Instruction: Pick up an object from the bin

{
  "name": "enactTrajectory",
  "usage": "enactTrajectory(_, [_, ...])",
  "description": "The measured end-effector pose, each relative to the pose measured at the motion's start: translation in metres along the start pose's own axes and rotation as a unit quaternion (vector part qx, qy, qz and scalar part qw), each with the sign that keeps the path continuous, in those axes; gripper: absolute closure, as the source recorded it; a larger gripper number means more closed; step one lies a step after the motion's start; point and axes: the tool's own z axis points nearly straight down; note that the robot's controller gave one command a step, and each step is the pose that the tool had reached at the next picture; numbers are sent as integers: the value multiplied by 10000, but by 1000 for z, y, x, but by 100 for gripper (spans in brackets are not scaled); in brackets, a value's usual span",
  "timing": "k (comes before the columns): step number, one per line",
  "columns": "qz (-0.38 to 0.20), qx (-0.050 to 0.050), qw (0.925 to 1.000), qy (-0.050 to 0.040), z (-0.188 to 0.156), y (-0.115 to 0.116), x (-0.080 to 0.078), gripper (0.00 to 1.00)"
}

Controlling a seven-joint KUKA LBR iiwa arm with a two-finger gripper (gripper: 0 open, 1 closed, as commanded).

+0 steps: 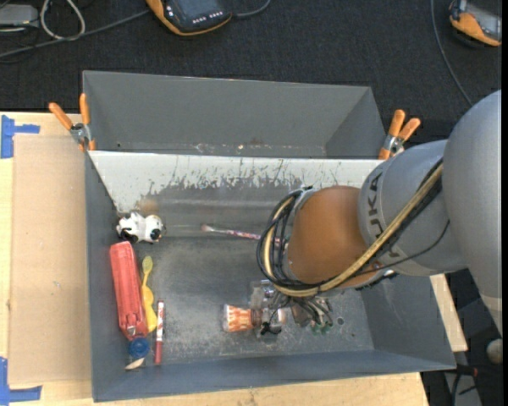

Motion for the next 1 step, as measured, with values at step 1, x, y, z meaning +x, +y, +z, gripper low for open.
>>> enactTrajectory(1, [3,0,10000,0,0,0,0,100])
